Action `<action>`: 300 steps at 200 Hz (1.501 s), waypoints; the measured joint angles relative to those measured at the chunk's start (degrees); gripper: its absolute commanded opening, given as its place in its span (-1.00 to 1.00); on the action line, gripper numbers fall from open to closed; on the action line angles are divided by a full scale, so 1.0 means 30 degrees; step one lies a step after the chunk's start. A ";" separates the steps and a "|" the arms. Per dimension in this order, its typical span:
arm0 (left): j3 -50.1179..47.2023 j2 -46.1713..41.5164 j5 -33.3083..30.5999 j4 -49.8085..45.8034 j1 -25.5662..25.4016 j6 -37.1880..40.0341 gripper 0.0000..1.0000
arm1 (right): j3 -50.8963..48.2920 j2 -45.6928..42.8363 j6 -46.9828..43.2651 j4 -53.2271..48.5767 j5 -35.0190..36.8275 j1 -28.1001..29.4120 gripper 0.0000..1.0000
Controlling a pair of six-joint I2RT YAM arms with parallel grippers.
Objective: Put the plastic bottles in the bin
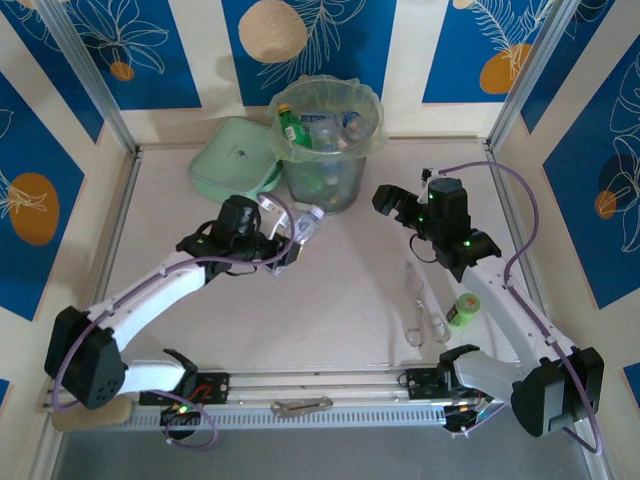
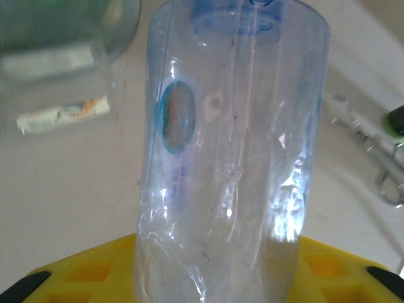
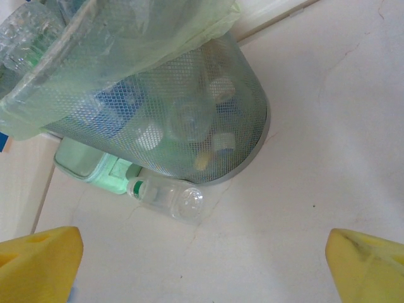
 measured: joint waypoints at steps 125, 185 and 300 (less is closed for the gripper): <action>1.5220 0.6980 -0.1661 -0.2302 0.0845 0.4830 -0.10 | -0.1749 -0.2586 0.0962 -0.0277 -0.0051 -0.0109 0.98; 2.4363 1.3158 -0.2412 -0.4787 0.2382 0.6258 -0.08 | -0.2120 -0.4007 0.0962 -0.1071 0.0015 -0.0306 0.98; 3.0461 1.8804 -0.2732 -0.6812 0.3024 0.5144 0.36 | -0.2266 -0.4503 0.1027 -0.1974 0.0146 -0.0342 0.98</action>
